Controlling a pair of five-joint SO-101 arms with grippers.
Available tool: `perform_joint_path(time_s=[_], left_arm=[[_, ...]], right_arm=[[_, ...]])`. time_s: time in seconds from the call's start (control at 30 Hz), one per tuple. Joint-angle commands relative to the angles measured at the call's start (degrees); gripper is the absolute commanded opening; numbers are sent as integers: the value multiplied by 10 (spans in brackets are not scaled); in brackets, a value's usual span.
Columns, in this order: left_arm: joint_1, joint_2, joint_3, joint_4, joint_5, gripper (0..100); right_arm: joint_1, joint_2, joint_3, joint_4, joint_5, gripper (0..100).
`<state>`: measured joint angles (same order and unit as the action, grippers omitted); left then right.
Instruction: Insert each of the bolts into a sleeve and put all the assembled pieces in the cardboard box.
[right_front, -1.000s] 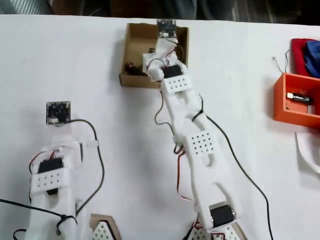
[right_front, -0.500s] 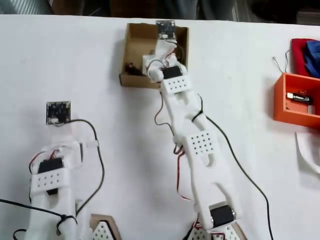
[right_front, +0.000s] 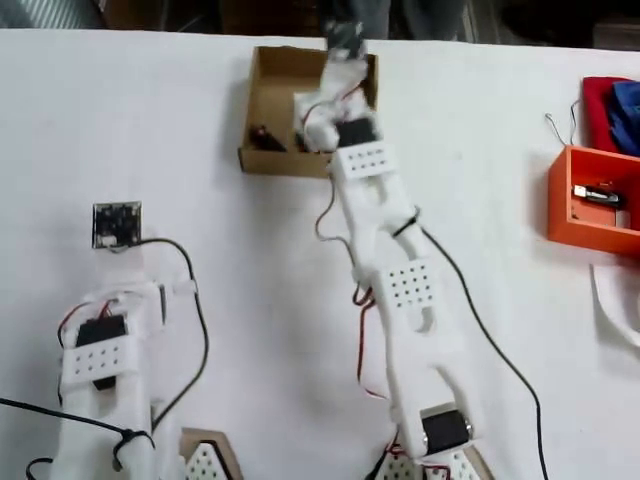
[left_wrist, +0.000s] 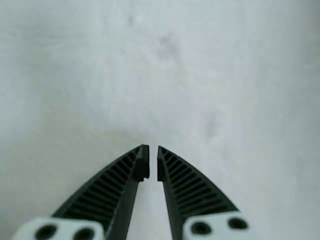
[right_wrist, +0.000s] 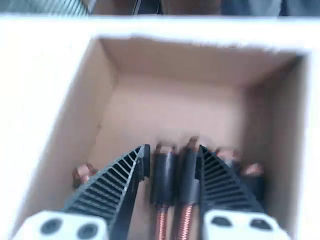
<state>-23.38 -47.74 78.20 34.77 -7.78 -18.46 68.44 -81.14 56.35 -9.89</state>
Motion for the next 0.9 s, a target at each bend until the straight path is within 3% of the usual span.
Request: perform_joint_path(time_s=[0.0,0.23,0.37,0.63,0.73,0.87], left_arm=[[-4,-4,-85,23,-4,56],[19,-115,-403,332,-1,56],[39,-215,-474,416,-1,56],[40,-475,-336,432,-3,59],[40,-571,-252,436,-4,60],[38,-564,-173,464,-2,60]], right_arm=[[32,-106,-106,110,1,138],[54,-261,-141,373,1,138],[54,-356,-135,451,1,138],[132,-569,-78,452,26,137],[154,-698,57,452,80,137],[161,-925,351,451,105,137]])
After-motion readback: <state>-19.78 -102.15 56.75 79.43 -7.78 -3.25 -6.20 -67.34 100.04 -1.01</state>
